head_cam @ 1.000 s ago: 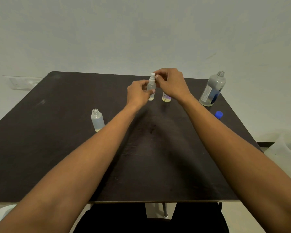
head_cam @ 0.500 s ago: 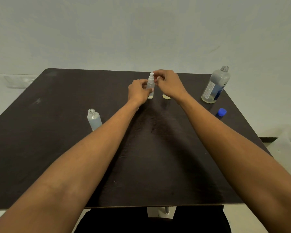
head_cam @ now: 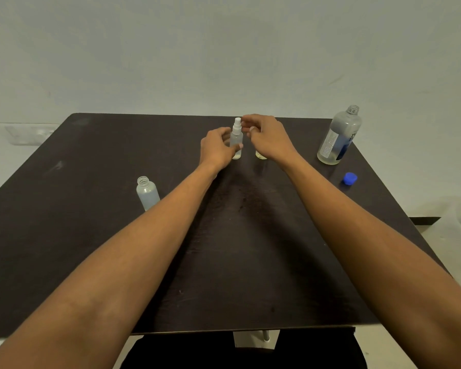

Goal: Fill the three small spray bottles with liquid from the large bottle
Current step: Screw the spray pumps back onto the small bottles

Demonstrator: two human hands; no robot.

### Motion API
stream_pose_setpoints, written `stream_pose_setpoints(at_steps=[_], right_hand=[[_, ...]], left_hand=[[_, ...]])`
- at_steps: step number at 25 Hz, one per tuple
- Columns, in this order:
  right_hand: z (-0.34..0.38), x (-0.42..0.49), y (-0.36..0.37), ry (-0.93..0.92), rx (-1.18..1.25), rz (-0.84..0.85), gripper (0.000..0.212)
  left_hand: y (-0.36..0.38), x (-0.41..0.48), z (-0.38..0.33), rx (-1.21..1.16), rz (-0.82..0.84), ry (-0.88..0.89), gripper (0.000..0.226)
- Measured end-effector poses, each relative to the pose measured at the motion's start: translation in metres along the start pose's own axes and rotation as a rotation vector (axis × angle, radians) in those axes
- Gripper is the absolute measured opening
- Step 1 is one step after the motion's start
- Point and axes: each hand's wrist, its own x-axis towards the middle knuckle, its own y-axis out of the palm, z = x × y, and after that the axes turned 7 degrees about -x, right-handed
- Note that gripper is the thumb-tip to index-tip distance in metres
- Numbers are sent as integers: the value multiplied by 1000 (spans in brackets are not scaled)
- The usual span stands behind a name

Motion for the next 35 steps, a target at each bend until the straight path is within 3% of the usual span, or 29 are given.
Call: stream_pose_setpoints(at_steps=[4,11,19,27,32,35], right_hand=[[0,-19,-15,-18,152,-97,47],[16,-92,-41,-121,389,-135,43],[25,-167,-46,-157,433,-115,44],[36,-175,-30,-205,277,-103,42],[56,-171,11,-449,-13,-11,38],[69,-166,40,-612,-205,137,40]], left_hand=[[-11,-20,-17,-10,-63,107,68],[-40,-99,-47,-127,0,280,54],[-68,-177,-43,-150,13,327,48],[-103,-194,-38,-144,-71,364,46],[-152,-189,-11,0,-251,389,47],[-175,-180,19,126,-242,276,57]])
